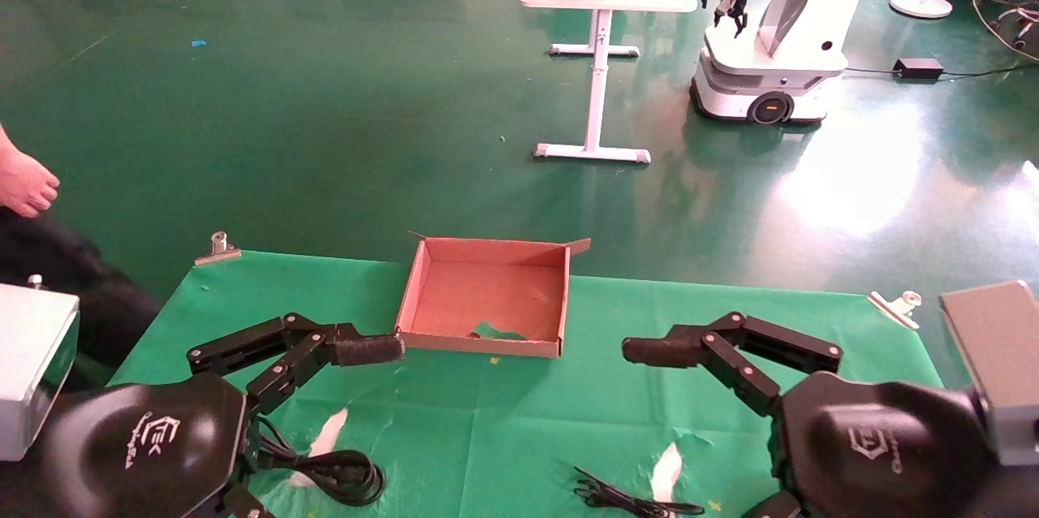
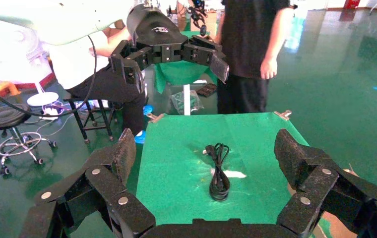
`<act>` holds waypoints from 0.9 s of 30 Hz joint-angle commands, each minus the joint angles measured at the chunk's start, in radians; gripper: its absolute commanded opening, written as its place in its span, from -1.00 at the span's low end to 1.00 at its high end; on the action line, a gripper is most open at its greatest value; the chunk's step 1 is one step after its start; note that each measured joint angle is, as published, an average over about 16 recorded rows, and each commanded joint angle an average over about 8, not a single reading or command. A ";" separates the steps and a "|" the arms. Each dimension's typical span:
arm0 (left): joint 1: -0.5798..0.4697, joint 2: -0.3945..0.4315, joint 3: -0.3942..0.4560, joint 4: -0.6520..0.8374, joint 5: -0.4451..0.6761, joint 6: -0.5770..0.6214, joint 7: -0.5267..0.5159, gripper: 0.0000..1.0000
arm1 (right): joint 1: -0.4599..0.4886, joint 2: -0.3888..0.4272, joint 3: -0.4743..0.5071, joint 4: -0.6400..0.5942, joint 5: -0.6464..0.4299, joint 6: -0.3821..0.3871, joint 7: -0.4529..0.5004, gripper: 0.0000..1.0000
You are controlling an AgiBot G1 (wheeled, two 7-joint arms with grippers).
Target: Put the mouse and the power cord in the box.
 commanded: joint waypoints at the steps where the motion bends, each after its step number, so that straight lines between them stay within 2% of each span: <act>1: 0.000 0.000 0.000 0.000 0.000 0.000 0.000 1.00 | 0.000 0.000 0.000 0.000 0.000 0.000 0.000 1.00; 27: 0.000 0.000 0.000 0.000 0.000 0.000 0.000 1.00 | 0.000 0.000 0.000 0.000 0.000 0.000 0.000 1.00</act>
